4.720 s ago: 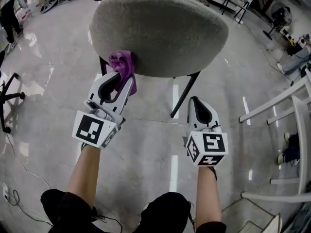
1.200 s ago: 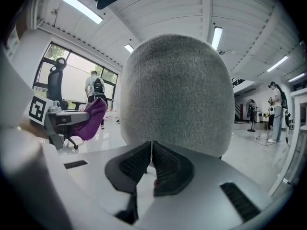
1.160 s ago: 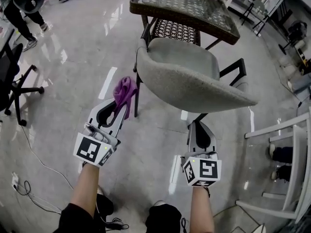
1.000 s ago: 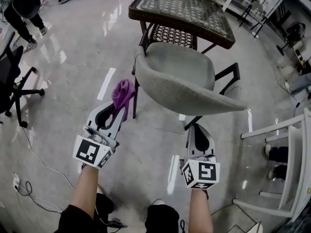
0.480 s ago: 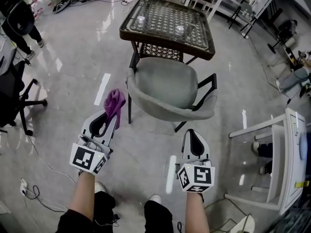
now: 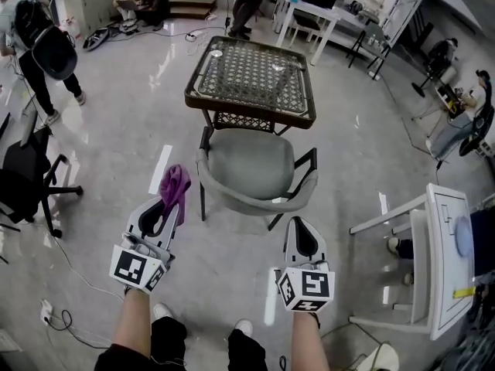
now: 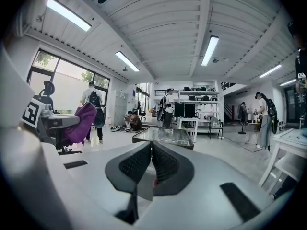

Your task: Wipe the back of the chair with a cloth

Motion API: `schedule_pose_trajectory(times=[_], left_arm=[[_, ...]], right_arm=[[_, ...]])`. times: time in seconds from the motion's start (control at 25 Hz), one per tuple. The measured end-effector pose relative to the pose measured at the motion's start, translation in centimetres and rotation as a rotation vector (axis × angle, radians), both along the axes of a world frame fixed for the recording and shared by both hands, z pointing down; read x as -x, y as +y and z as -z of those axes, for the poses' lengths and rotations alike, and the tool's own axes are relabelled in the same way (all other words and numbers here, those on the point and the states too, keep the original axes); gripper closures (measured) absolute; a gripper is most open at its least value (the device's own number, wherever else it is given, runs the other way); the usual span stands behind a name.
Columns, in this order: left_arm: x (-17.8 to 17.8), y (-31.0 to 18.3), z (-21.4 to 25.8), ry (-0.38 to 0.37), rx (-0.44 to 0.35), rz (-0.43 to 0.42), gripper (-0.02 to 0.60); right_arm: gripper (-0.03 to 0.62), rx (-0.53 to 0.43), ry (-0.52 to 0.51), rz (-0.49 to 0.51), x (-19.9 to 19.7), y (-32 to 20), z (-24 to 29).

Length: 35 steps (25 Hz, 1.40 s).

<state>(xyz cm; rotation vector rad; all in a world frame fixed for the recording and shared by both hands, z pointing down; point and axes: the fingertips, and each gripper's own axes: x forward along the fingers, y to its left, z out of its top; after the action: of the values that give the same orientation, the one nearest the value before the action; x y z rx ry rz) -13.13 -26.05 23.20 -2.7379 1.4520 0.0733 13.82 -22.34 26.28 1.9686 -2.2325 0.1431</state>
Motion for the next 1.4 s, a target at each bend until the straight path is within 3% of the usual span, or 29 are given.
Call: schedule_pose_trajectory(times=[0.56, 1.4], left_arm=[[0.3, 3.7, 14.7, 0.041, -0.008, 0.002, 0.500], [3.1, 8.9, 23.9, 0.037, -0.077, 0.052, 0.500]], right_arm=[[0.566, -0.010, 0.007, -0.036, -1.6, 3.7, 14.3], [0.566, -0.046, -0.008, -0.038, -1.6, 8.6, 22.2]])
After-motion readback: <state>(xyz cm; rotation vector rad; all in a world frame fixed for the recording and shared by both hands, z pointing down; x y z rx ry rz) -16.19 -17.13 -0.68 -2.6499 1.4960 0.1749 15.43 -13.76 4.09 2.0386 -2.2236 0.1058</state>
